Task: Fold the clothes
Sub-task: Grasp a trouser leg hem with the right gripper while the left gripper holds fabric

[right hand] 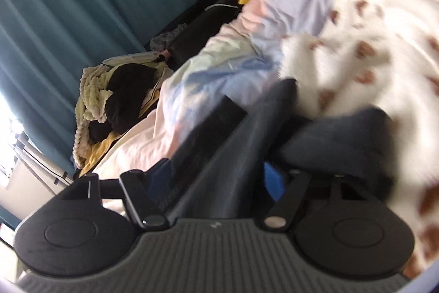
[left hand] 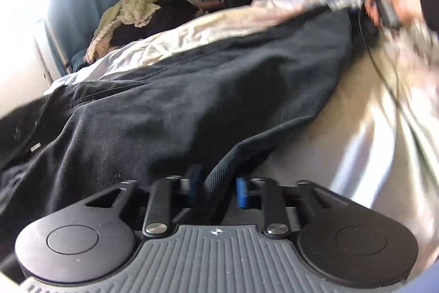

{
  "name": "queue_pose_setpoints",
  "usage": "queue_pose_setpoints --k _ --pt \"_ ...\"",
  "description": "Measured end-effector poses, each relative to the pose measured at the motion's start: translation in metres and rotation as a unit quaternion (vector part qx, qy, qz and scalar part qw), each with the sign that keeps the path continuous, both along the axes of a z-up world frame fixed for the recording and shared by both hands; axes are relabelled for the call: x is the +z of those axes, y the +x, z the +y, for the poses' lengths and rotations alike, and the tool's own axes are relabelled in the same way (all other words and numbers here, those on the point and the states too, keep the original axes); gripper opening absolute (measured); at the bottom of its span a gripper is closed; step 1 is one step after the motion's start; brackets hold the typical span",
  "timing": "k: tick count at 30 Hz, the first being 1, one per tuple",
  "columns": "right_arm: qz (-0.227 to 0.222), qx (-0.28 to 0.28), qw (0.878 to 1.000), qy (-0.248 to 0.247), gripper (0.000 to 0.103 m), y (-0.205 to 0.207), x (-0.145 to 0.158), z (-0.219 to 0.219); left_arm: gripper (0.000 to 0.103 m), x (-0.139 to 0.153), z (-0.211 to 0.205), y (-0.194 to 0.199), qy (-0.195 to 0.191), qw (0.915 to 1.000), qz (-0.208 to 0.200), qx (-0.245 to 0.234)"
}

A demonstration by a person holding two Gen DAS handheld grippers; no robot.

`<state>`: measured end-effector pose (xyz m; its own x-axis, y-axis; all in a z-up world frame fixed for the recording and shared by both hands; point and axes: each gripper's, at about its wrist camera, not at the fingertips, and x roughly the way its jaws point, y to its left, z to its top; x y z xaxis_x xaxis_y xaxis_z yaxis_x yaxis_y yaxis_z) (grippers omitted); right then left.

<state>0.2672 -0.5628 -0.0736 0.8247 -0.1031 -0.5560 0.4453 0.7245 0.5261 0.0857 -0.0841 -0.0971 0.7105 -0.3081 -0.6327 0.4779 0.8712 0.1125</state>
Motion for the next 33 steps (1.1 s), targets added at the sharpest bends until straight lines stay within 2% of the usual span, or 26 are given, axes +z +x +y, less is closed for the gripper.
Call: queue_pose_setpoints --k 1,2,4,6,8,10,14,17,20,23,25,26,27,28,30,33 --pt "0.004 0.004 1.0 -0.013 0.035 0.008 0.0 -0.001 0.014 0.003 0.005 0.004 -0.025 0.9996 -0.002 0.009" --pt "0.017 0.004 1.0 -0.027 0.012 0.013 0.0 -0.001 0.011 0.007 0.01 0.008 -0.049 0.9986 -0.006 0.017" --pt "0.023 -0.005 0.999 -0.046 0.008 0.016 0.006 0.002 0.01 0.015 0.02 0.012 -0.092 0.9951 -0.021 0.031" --pt "0.01 -0.014 0.998 -0.06 0.005 0.012 0.021 0.007 0.009 0.022 0.03 0.017 -0.131 0.9905 -0.012 0.04" --pt "-0.029 -0.015 0.998 -0.047 0.005 0.0 0.048 0.008 0.007 0.028 0.04 0.015 -0.161 0.9858 -0.009 0.047" --pt "-0.089 0.0 0.995 -0.04 0.005 -0.02 0.084 0.01 0.007 0.035 0.043 0.006 -0.164 0.9855 -0.024 0.037" --pt "-0.225 0.021 0.973 -0.042 0.005 -0.101 0.149 0.016 0.007 0.054 0.056 -0.016 -0.197 0.9796 -0.03 0.029" --pt "-0.244 0.003 0.969 -0.038 0.005 -0.18 0.152 0.012 0.007 0.066 0.067 -0.035 -0.209 0.9773 -0.021 0.025" --pt "-0.185 -0.034 0.982 -0.006 0.005 -0.256 0.114 0.0 0.008 0.07 0.08 -0.046 -0.234 0.9717 0.02 0.021" --pt "-0.089 -0.068 0.993 0.034 0.005 -0.311 0.046 -0.014 0.016 0.065 0.083 -0.047 -0.233 0.9706 0.057 0.017" --pt "-0.027 -0.083 0.994 0.064 0.005 -0.334 0.004 -0.02 0.028 0.067 0.085 -0.048 -0.224 0.9716 0.071 0.026" --pt "-0.004 -0.083 0.995 0.063 0.005 -0.34 -0.009 -0.02 0.043 0.069 0.088 -0.05 -0.223 0.9715 0.072 0.034" --pt "0.004 -0.082 0.995 0.059 0.005 -0.343 -0.017 -0.019 0.06 0.073 0.095 -0.054 -0.228 0.9701 0.071 0.046" --pt "-0.001 -0.083 0.995 0.058 0.005 -0.346 -0.021 -0.018 0.065 0.078 0.105 -0.059 -0.241 0.9664 0.07 0.057" --pt "-0.016 -0.082 0.995 0.056 0.005 -0.347 -0.023 -0.017 0.078 0.088 0.14 -0.073 -0.301 0.9477 0.069 0.081" --pt "-0.027 -0.065 0.997 0.037 0.009 -0.339 -0.016 -0.015 0.086 0.095 0.21 -0.086 -0.369 0.9123 0.097 0.15"
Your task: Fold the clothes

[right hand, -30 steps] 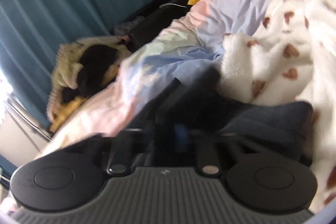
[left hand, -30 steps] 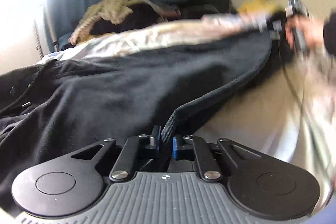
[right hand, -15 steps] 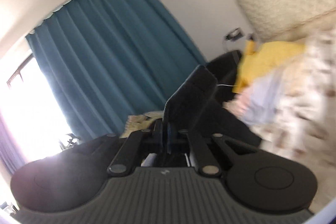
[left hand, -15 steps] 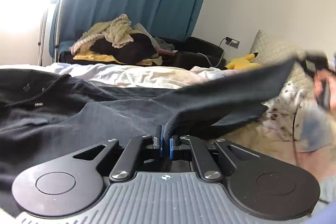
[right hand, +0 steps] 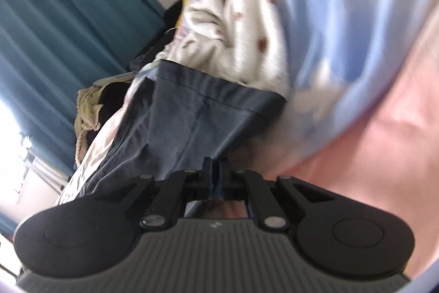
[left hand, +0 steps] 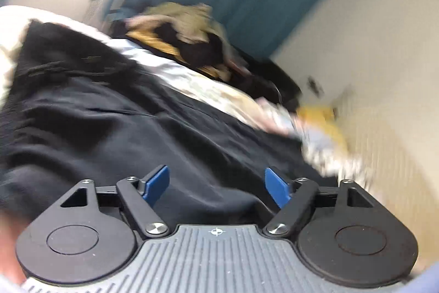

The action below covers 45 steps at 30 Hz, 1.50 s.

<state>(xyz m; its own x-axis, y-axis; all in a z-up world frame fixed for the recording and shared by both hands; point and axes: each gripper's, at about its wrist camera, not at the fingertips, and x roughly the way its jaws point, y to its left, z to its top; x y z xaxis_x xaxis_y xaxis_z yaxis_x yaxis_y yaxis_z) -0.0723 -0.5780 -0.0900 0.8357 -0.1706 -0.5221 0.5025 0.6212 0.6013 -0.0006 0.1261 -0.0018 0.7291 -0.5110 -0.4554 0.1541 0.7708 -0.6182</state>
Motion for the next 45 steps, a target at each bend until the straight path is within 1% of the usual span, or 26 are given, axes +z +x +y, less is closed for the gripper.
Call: queue_pose_setpoints --k 2,3,6,7,10,12,13,14,15,16,19,21,22,23,24,26,27,29,31,33,35,37,41,42,44,45 --pt "-0.006 0.005 1.0 0.001 0.01 0.003 0.002 -0.002 0.089 -0.006 0.051 -0.009 -0.047 0.9954 0.061 0.057" --pt "-0.01 0.008 1.0 0.005 0.011 0.003 0.001 -0.003 0.089 -0.012 0.074 -0.012 -0.066 0.9895 0.094 0.089" --pt "-0.022 0.017 1.0 0.012 0.011 0.003 0.002 -0.002 0.089 -0.037 0.116 -0.016 -0.076 0.9648 0.186 0.17" --pt "-0.025 0.017 0.999 0.015 0.012 0.002 0.002 0.0 0.089 -0.048 0.123 -0.014 -0.089 0.9586 0.209 0.171" --pt "-0.036 0.011 0.999 0.03 0.012 -0.003 0.0 0.001 0.089 -0.078 0.134 -0.001 -0.163 0.9403 0.253 0.16" --pt "-0.036 0.01 0.999 0.031 0.014 -0.003 0.0 0.003 0.089 -0.084 0.136 0.012 -0.181 0.9334 0.264 0.162" --pt "-0.035 0.01 0.999 0.03 0.015 -0.003 0.0 0.003 0.089 -0.086 0.136 0.02 -0.185 0.9313 0.267 0.165" --pt "-0.034 0.008 0.999 0.03 0.021 -0.002 0.0 0.003 0.089 -0.085 0.136 0.029 -0.177 0.9318 0.266 0.173" --pt "-0.033 0.005 0.999 0.029 0.032 -0.002 -0.001 0.002 0.089 -0.087 0.134 0.038 -0.167 0.9318 0.27 0.177" --pt "-0.033 0.002 0.999 0.029 0.037 -0.001 -0.001 0.001 0.088 -0.09 0.129 0.049 -0.153 0.9318 0.279 0.175" --pt "-0.038 -0.006 0.999 0.037 0.039 0.004 -0.006 -0.002 0.079 -0.1 0.117 0.077 -0.114 0.9309 0.304 0.167" --pt "-0.036 -0.014 0.998 0.049 0.039 0.009 -0.01 -0.003 0.055 -0.107 0.112 0.09 -0.097 0.9265 0.315 0.181" --pt "-0.034 -0.018 0.998 0.053 0.039 0.012 -0.01 -0.003 0.051 -0.109 0.109 0.095 -0.092 0.9243 0.317 0.192" --pt "-0.033 -0.022 0.998 0.056 0.033 0.014 -0.009 -0.003 0.039 -0.107 0.108 0.095 -0.088 0.9253 0.31 0.201" --pt "-0.032 -0.023 0.998 0.052 0.021 0.016 -0.006 -0.002 0.03 -0.101 0.108 0.094 -0.085 0.9294 0.293 0.208" --pt "-0.039 -0.012 0.999 0.025 0.012 0.019 0.011 0.002 0.022 -0.082 0.112 0.085 -0.083 0.9413 0.244 0.219" --pt "-0.046 -0.003 0.999 0.001 0.005 0.02 0.023 0.006 0.021 -0.071 0.118 0.077 -0.094 0.9472 0.215 0.218" --pt "-0.066 0.003 0.997 -0.039 0.005 0.017 0.05 0.012 0.019 -0.051 0.132 0.062 -0.117 0.9555 0.163 0.216" --pt "-0.09 0.002 0.995 -0.046 0.005 0.007 0.07 0.014 0.018 -0.034 0.148 0.045 -0.133 0.958 0.138 0.213" --pt "-0.105 -0.001 0.993 -0.044 0.004 -0.007 0.079 0.014 0.017 -0.026 0.158 0.029 -0.114 0.961 0.124 0.219" --pt "-0.09 -0.001 0.995 -0.043 0.004 -0.021 0.072 0.015 0.017 -0.033 0.167 0.017 -0.104 0.9606 0.133 0.221" --pt "-0.042 -0.002 0.999 -0.028 0.004 -0.03 0.052 0.016 0.017 -0.051 0.176 0.014 -0.114 0.9584 0.153 0.212" --pt "0.063 -0.007 0.998 -0.004 0.005 -0.037 -0.002 0.019 0.019 -0.078 0.174 0.019 -0.084 0.9596 0.179 0.201" --pt "0.074 -0.006 0.997 0.0 0.005 -0.038 -0.012 0.019 0.021 -0.082 0.174 0.02 -0.075 0.9611 0.175 0.2" --pt "0.058 -0.009 0.998 0.004 0.006 -0.043 -0.017 0.019 0.023 -0.083 0.172 0.02 -0.061 0.9657 0.166 0.19" --pt "0.055 -0.011 0.998 0.004 0.009 -0.044 -0.015 0.019 0.031 -0.079 0.171 0.018 -0.047 0.9683 0.159 0.186"
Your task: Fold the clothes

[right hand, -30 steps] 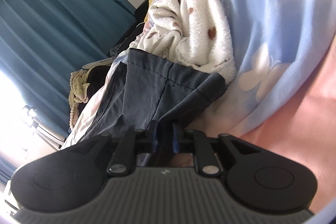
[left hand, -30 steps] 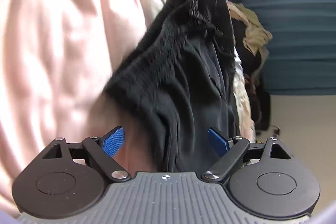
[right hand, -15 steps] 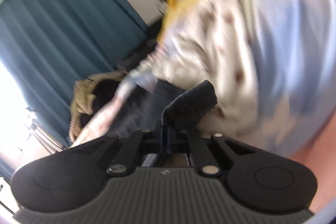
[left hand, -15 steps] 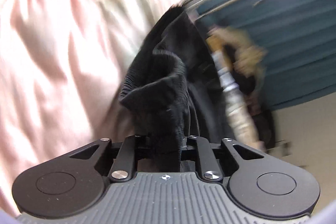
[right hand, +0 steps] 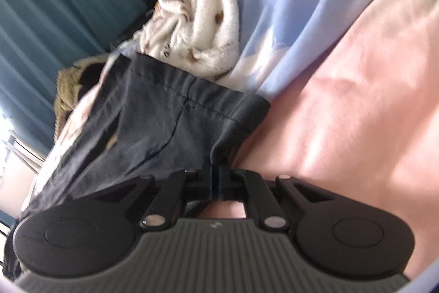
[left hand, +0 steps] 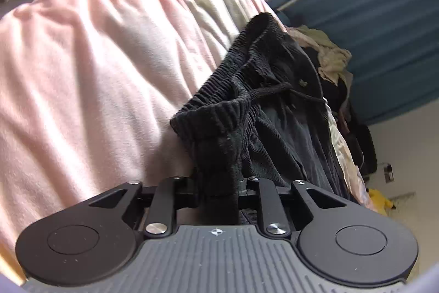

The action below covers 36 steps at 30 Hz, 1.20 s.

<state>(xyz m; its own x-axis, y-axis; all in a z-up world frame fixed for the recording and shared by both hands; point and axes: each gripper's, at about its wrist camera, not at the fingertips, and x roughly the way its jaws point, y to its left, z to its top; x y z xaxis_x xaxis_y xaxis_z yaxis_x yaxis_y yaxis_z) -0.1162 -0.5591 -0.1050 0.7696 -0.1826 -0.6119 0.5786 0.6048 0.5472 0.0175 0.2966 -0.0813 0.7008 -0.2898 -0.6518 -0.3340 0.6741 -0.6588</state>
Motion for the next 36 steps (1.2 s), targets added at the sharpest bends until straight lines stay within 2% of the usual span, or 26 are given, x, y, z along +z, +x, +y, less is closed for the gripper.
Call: queue_pose_setpoints --k 1,3,4,5,6,9,12,15,18,22,26,29,32,36 --pt "0.003 -0.001 1.0 -0.003 0.012 0.0 0.004 -0.001 0.037 0.006 -0.002 -0.005 0.029 0.9996 -0.003 -0.005" --pt "0.009 0.001 1.0 -0.023 0.037 0.002 0.015 -0.002 0.072 0.019 -0.005 -0.014 0.087 0.9961 -0.008 -0.013" --pt "0.01 0.003 0.999 -0.042 0.045 0.002 0.022 -0.002 0.077 0.027 -0.007 -0.019 0.115 0.9931 -0.013 -0.018" --pt "0.009 0.005 0.998 -0.061 0.059 0.002 0.029 -0.003 0.079 0.037 -0.01 -0.027 0.142 0.9892 -0.025 -0.022" --pt "0.007 0.005 0.997 -0.08 0.065 0.003 0.037 -0.003 0.084 0.046 -0.013 -0.036 0.17 0.9844 -0.037 -0.027" --pt "-0.006 0.003 0.991 -0.137 0.069 0.008 0.057 -0.004 0.088 0.08 -0.024 -0.067 0.241 0.9661 -0.085 -0.038" --pt "-0.032 0.007 0.986 -0.161 0.072 0.029 0.071 -0.004 0.092 0.108 -0.071 -0.054 0.27 0.9502 -0.139 -0.068" --pt "-0.051 0.032 0.988 -0.143 0.072 0.066 0.078 0.003 0.092 0.129 -0.131 -0.038 0.28 0.9361 -0.184 -0.107" --pt "-0.078 0.051 0.991 -0.095 0.072 0.106 0.081 0.007 0.092 0.14 -0.191 -0.019 0.275 0.9233 -0.221 -0.151" --pt "-0.091 0.07 0.992 -0.045 0.071 0.167 0.073 0.01 0.092 0.129 -0.268 0.007 0.263 0.9148 -0.238 -0.192" --pt "-0.083 0.065 0.994 -0.012 0.071 0.215 0.053 0.001 0.092 0.089 -0.322 0.034 0.235 0.9159 -0.233 -0.227" --pt "-0.058 0.06 0.996 0.009 0.071 0.246 0.029 -0.013 0.092 0.056 -0.339 0.049 0.259 0.9091 -0.214 -0.247" --pt "-0.043 0.054 0.998 0.006 0.068 0.266 0.009 -0.024 0.092 0.033 -0.34 0.065 0.26 0.915 -0.176 -0.253" --pt "-0.057 0.05 0.997 -0.03 0.056 0.29 0.004 -0.023 0.092 0.02 -0.332 0.078 0.236 0.926 -0.157 -0.249"
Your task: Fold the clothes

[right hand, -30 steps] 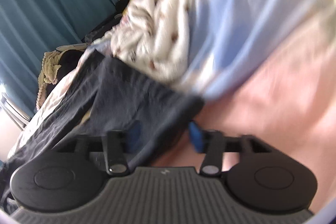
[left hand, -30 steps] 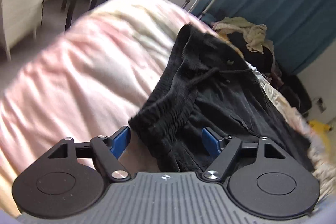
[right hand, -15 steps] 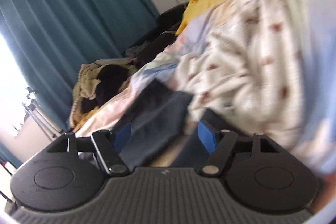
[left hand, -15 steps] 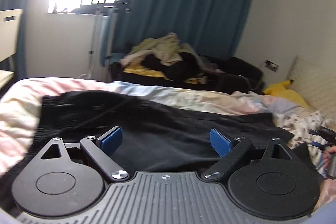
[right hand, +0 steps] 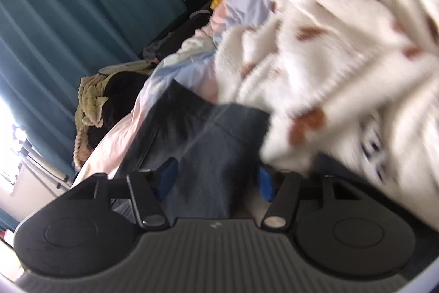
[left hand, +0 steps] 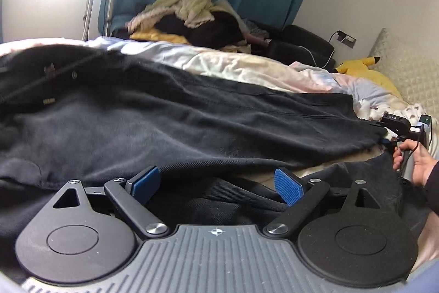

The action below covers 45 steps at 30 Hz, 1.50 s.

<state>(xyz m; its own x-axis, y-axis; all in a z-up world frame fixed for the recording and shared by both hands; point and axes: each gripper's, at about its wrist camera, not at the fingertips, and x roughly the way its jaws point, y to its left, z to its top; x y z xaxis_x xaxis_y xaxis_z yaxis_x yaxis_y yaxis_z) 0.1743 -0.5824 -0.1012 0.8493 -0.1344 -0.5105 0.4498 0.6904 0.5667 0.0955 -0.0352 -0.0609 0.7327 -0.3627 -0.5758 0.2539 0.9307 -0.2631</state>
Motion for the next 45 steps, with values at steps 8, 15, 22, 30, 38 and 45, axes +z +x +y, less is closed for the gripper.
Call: queue_pose_setpoints --k 8,15,22,30,38,45 --pt "0.041 -0.002 0.998 -0.048 0.014 0.033 0.0 0.005 0.092 -0.005 0.002 -0.005 -0.005 0.9999 0.011 -0.003" --pt "-0.088 -0.045 0.992 -0.082 0.005 -0.01 0.053 0.027 0.092 0.0 0.006 -0.014 -0.005 0.9999 -0.01 0.01" --pt "-0.003 -0.085 0.993 -0.082 0.005 -0.051 0.015 0.016 0.092 0.003 0.019 -0.024 -0.021 0.9993 -0.009 0.03" --pt "0.046 -0.085 0.986 -0.133 0.018 -0.046 0.014 0.034 0.092 0.004 0.01 -0.02 0.01 0.9994 -0.025 0.023" --pt "0.042 -0.064 0.981 -0.178 0.056 -0.07 0.084 0.038 0.092 0.007 0.012 -0.028 0.032 0.9984 -0.038 0.027" --pt "-0.005 -0.01 0.984 -0.178 0.058 -0.129 0.136 0.061 0.092 0.04 0.069 -0.066 -0.043 0.9898 -0.06 0.122"
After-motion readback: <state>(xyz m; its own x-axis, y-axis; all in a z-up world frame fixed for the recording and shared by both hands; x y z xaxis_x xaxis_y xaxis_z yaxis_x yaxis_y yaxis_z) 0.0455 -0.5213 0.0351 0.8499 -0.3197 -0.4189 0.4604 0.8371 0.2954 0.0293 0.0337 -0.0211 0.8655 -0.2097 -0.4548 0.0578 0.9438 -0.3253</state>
